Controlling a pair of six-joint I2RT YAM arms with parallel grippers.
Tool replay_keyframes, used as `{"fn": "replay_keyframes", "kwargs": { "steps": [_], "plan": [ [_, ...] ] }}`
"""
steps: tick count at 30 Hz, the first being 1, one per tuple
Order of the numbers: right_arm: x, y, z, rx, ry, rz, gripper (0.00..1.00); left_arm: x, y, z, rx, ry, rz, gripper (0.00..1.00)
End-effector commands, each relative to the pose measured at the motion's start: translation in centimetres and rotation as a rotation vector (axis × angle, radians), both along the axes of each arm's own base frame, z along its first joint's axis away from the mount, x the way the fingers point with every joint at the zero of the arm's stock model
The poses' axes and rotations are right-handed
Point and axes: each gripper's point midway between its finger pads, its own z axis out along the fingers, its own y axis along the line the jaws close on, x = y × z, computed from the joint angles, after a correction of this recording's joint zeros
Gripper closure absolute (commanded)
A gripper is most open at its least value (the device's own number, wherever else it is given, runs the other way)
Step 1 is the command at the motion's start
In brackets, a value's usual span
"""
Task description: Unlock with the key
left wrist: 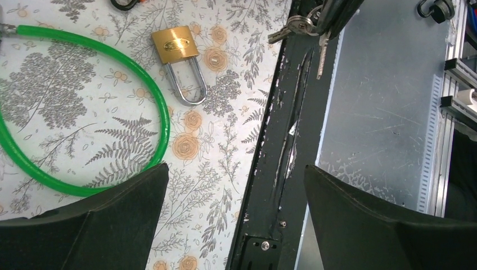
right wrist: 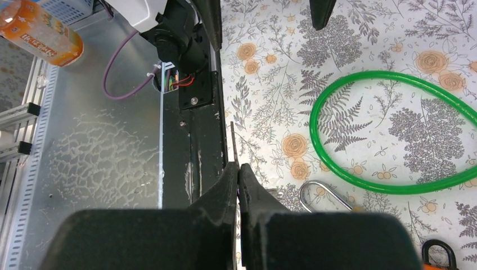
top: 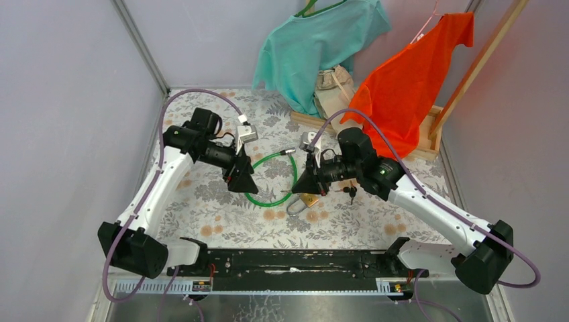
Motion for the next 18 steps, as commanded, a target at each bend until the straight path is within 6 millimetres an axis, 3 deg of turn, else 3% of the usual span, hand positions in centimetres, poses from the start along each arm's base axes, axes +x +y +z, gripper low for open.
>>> {"fn": "replay_keyframes", "kwargs": {
  "steps": [1, 4, 7, 10, 13, 18],
  "plan": [
    [0.2, 0.4, 2.1, 0.026, -0.032, 0.003, 1.0, -0.1, -1.0, -0.7, 0.007, -0.021, -0.04, 0.02],
    [2.3, -0.1, 1.7, -0.013, 0.018, -0.118, 1.0, -0.3, -2.8, -3.6, 0.042, 0.002, -0.07, 0.0],
    [5.1, -1.9, 1.1, -0.01, 0.107, -0.283, 1.0, 0.5, -5.4, -8.5, 0.143, 0.055, -0.034, 0.0],
    [7.1, -4.6, -0.1, -0.047, 0.175, -0.469, 1.0, 2.9, -8.2, -12.3, 0.221, 0.028, 0.055, 0.0],
    [7.0, -6.5, -1.0, -0.096, 0.208, -0.591, 1.0, 5.1, -10.6, -14.0, 0.261, -0.045, 0.132, 0.0],
    [6.5, -9.3, 0.4, -0.077, 0.182, -0.741, 1.0, 7.2, -13.6, -16.4, 0.296, -0.103, 0.222, 0.01]
  ]
}}
